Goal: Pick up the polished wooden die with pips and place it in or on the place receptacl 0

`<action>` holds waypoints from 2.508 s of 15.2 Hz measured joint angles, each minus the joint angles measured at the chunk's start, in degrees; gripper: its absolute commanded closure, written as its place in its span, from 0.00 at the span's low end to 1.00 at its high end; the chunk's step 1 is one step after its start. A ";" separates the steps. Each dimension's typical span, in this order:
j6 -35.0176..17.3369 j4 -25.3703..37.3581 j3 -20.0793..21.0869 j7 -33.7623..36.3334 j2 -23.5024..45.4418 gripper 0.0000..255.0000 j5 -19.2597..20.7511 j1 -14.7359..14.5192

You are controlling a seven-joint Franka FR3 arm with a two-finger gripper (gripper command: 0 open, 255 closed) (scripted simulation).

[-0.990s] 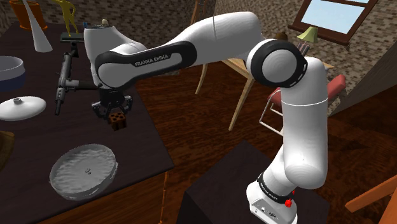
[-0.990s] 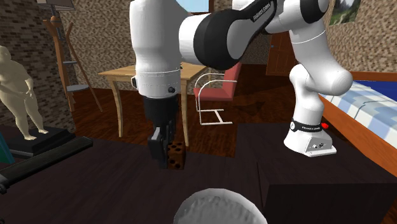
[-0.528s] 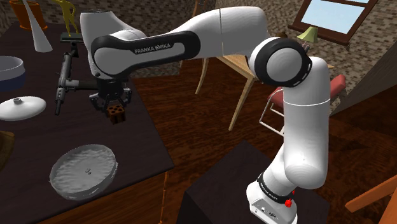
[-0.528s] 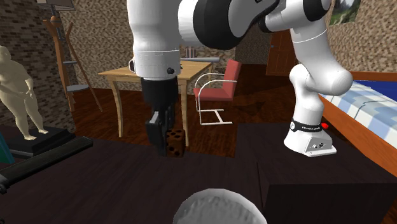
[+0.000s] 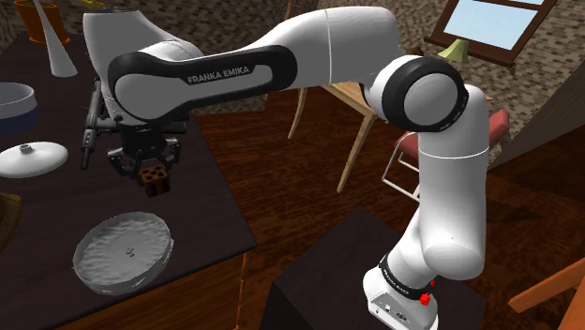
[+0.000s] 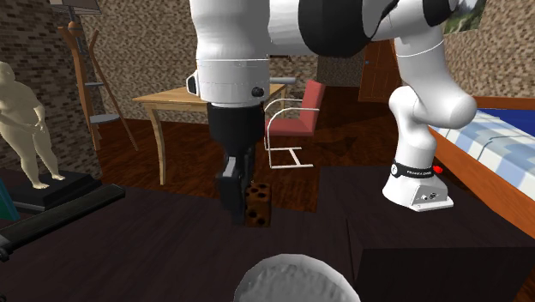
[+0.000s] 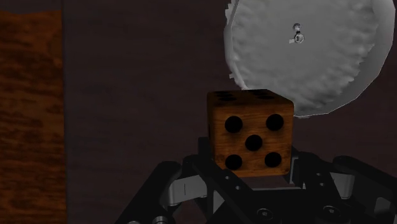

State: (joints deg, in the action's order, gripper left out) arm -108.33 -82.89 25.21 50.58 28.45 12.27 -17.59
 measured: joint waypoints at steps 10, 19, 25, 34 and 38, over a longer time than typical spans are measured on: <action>0.65 2.94 1.84 10.68 2.94 1.00 1.99 -9.10; -4.81 -0.84 1.25 11.60 4.85 1.00 3.03 -9.19; -6.52 -1.83 1.00 11.89 5.63 1.00 3.43 -9.28; -6.57 -1.85 1.00 11.90 5.64 0.00 3.45 -9.28; -3.88 -0.85 1.49 11.42 3.78 0.00 2.63 -8.93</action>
State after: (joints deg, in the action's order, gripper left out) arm -112.21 -83.74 26.70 61.99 32.23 14.90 -26.52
